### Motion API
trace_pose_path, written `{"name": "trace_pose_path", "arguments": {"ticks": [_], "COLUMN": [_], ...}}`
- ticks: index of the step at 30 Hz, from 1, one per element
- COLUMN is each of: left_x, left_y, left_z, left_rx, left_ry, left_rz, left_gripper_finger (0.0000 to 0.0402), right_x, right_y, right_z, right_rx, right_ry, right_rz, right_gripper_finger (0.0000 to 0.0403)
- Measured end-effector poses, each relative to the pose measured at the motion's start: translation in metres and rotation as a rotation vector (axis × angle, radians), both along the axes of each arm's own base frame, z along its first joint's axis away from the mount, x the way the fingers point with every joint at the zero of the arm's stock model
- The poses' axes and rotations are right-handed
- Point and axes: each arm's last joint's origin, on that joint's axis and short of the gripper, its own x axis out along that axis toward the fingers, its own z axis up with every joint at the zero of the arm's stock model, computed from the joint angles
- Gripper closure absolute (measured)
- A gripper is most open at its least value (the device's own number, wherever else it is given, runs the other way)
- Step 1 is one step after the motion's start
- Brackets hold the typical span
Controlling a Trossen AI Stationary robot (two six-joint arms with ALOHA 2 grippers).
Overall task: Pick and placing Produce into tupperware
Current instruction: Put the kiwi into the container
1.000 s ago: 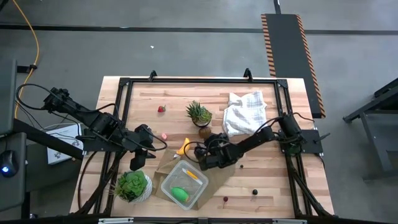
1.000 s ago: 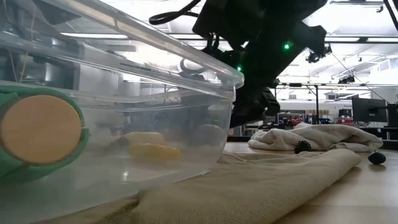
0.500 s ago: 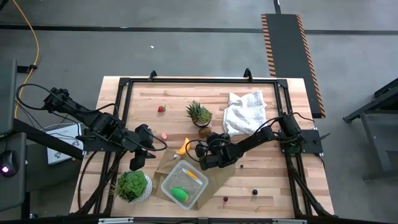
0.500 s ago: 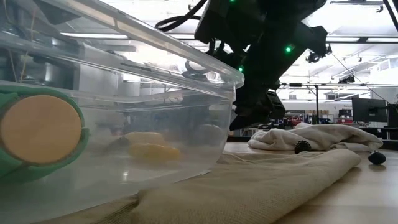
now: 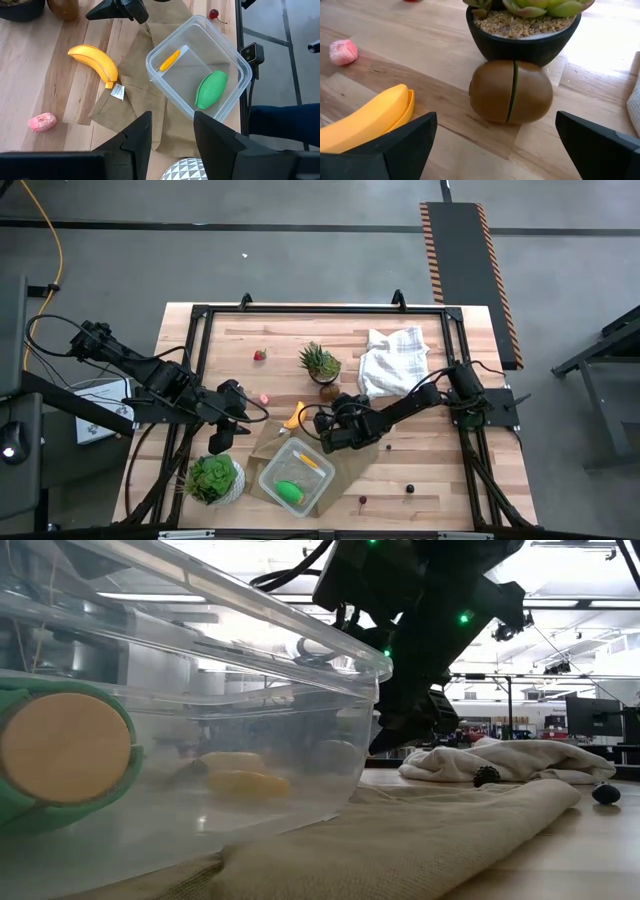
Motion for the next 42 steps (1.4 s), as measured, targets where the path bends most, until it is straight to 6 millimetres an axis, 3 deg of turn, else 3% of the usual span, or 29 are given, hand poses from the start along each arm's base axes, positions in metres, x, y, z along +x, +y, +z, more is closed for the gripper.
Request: {"name": "trace_pose_path", "arguments": {"ticks": [42], "left_x": [0.0009], "left_y": [-0.0004], "left_z": [0.0008], "left_rx": [-0.027], "left_ry": [-0.007], "left_rz": [0.021], "left_gripper_finger": [0.0268], "right_x": [0.0031], "right_y": [0.0014], "right_z": [0.0011], "right_rx": [0.087], "right_ry": [-0.011], "right_rz": [0.029], "right_gripper_finger": [0.0006]}}
